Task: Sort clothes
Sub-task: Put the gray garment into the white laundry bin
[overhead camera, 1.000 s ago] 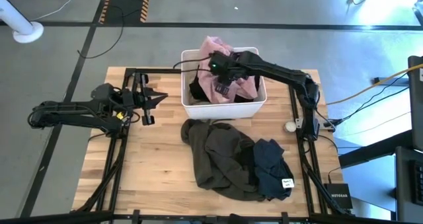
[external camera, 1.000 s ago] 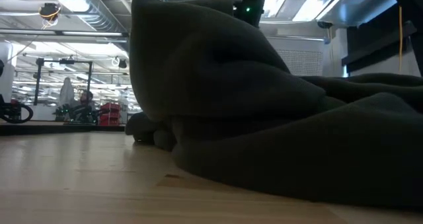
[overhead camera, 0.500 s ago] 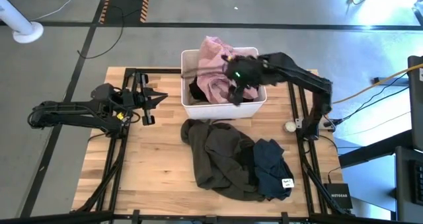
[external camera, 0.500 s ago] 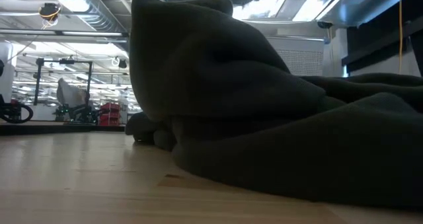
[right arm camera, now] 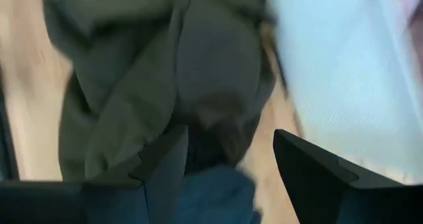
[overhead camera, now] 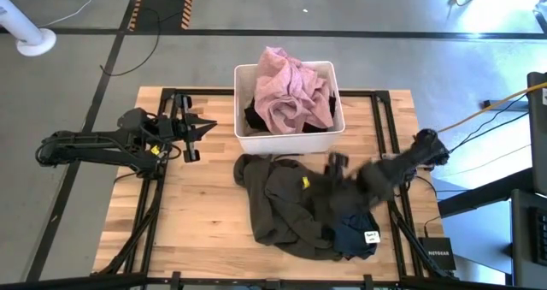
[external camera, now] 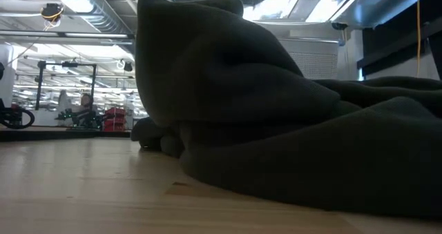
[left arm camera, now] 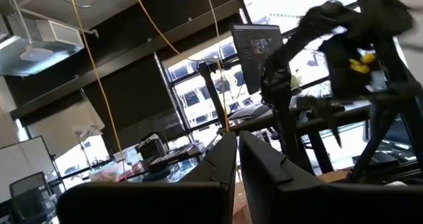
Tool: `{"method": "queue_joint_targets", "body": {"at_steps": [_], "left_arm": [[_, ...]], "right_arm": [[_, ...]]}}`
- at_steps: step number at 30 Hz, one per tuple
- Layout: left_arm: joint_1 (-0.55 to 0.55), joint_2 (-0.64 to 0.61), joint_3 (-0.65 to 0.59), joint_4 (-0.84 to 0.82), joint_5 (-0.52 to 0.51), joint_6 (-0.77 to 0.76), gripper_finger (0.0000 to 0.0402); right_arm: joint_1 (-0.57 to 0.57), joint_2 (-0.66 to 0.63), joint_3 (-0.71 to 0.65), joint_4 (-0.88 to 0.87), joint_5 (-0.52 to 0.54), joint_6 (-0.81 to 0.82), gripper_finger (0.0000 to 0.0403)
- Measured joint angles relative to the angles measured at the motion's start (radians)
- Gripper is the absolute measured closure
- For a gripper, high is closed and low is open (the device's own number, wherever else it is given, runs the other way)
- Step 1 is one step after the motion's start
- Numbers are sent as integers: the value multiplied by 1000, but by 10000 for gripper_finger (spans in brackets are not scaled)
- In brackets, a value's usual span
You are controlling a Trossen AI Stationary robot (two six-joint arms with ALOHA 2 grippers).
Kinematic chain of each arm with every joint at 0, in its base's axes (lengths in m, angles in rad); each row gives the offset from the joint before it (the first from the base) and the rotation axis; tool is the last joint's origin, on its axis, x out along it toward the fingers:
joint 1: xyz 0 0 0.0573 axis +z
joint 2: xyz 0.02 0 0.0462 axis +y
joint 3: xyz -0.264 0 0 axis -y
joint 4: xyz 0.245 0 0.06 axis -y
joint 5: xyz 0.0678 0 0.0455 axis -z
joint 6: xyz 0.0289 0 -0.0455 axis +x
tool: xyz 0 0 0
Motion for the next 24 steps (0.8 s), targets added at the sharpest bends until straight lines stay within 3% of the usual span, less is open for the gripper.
{"method": "queue_joint_targets", "body": {"at_steps": [5,10,15,24], "left_arm": [[0,0,0,4,-3,-1,386],[0,0,0,8,-6,-6,386],[0,0,0,10,-6,-25,386],[0,0,0,10,-6,-27,386]], "right_arm": [[124,-22,-231,1,-14,296,162],[192,-26,-418,42,-150,486,162],[211,-27,-559,177,-236,542,162],[184,-27,-745,420,-243,511,162]]}}
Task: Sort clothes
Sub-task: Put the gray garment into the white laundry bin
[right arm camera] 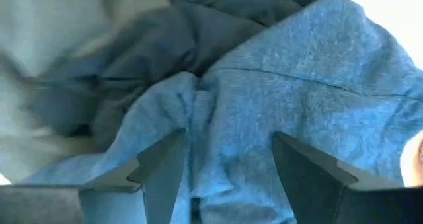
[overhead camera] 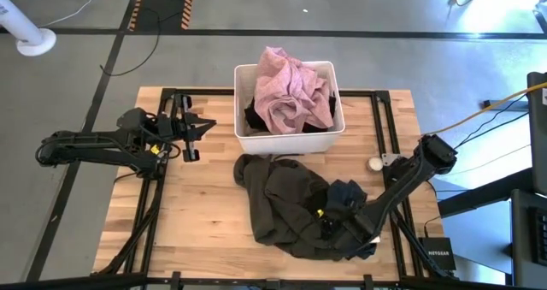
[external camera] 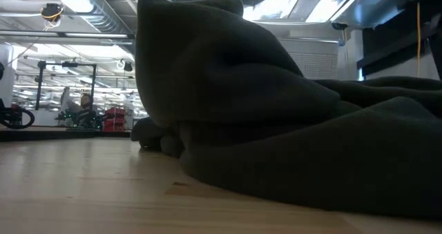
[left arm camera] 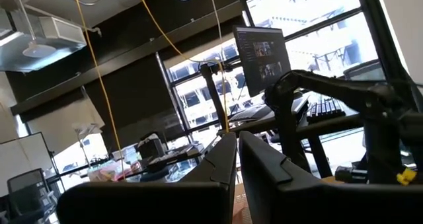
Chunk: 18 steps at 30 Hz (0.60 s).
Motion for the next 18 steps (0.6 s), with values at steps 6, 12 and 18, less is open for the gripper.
{"method": "queue_joint_targets", "body": {"at_steps": [6,12,18], "left_arm": [[0,0,0,0,0,1,386],[0,0,0,3,0,-1,386],[0,0,0,4,0,-2,386]], "right_arm": [[-27,-1,-132,124,-102,1,173],[-41,-2,-180,209,-158,-10,301],[-40,0,-131,149,-180,-68,377]]}}
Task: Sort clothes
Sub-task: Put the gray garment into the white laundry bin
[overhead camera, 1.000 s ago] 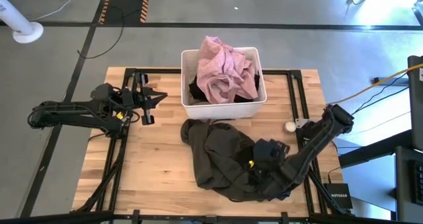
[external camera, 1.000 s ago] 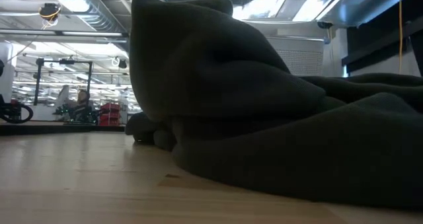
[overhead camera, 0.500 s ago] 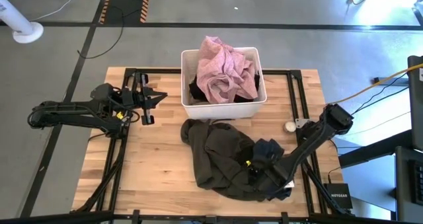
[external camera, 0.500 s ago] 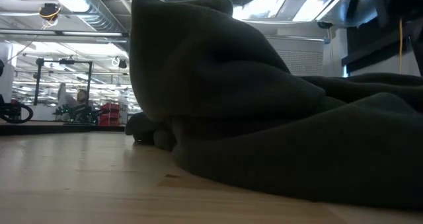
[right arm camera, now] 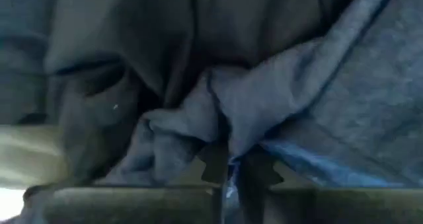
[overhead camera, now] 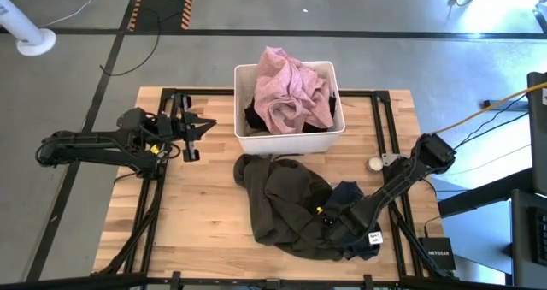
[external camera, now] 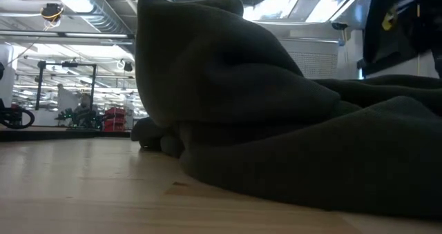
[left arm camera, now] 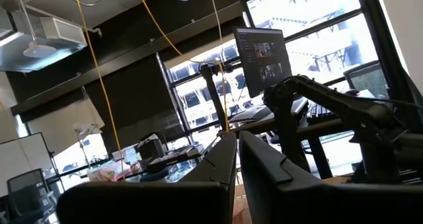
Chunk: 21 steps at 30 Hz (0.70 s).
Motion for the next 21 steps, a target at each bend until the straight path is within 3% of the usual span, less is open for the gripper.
{"method": "queue_joint_targets", "body": {"at_steps": [8,16,21], "left_arm": [[0,0,0,0,0,0,386],[0,0,0,0,0,1,386],[0,0,0,0,0,3,386]], "right_arm": [[1,1,312,-321,141,-57,392],[0,1,655,-553,476,-130,395],[-5,-10,838,-566,743,-244,392]]}}
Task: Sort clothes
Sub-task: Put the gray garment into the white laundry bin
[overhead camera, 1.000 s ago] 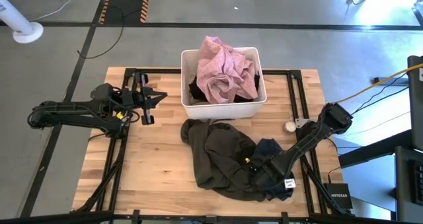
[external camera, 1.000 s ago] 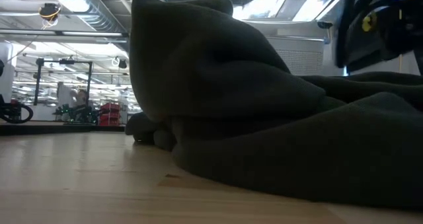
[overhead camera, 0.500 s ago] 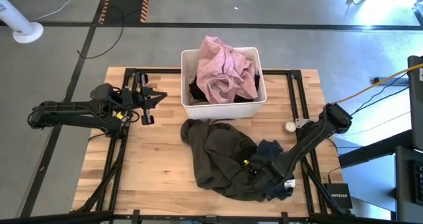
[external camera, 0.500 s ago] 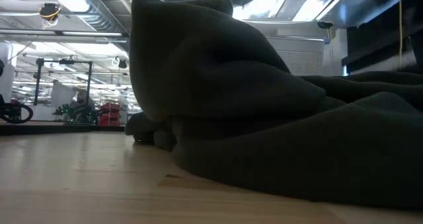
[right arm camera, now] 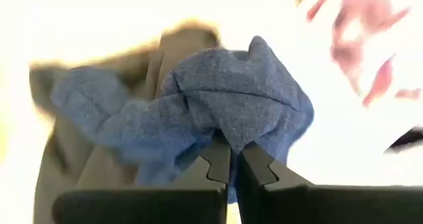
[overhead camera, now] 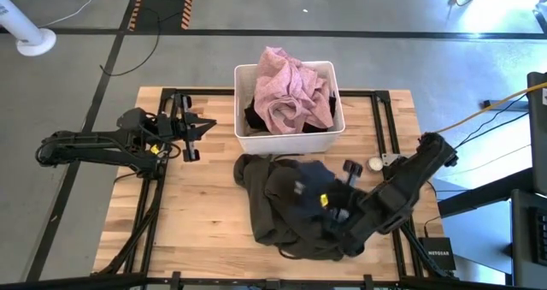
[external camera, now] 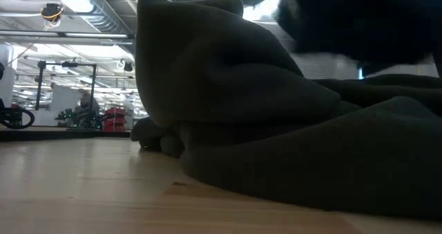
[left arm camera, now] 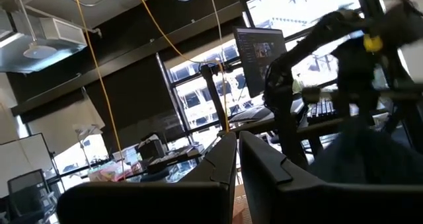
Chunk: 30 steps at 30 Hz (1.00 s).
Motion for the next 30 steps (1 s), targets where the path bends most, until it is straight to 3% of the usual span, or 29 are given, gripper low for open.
{"method": "queue_joint_targets", "body": {"at_steps": [7,16,20,23,30], "left_arm": [[0,0,0,0,0,-2,386],[0,0,0,0,0,4,386],[0,0,0,0,0,4,386],[0,0,0,0,0,4,386],[0,0,0,0,0,5,386]], "right_arm": [[-89,-4,192,-2,306,-237,389],[-363,-5,342,7,537,-508,387],[-511,-5,359,66,528,-641,387],[-617,-5,351,155,464,-738,387],[-828,4,252,320,122,-784,387]]}}
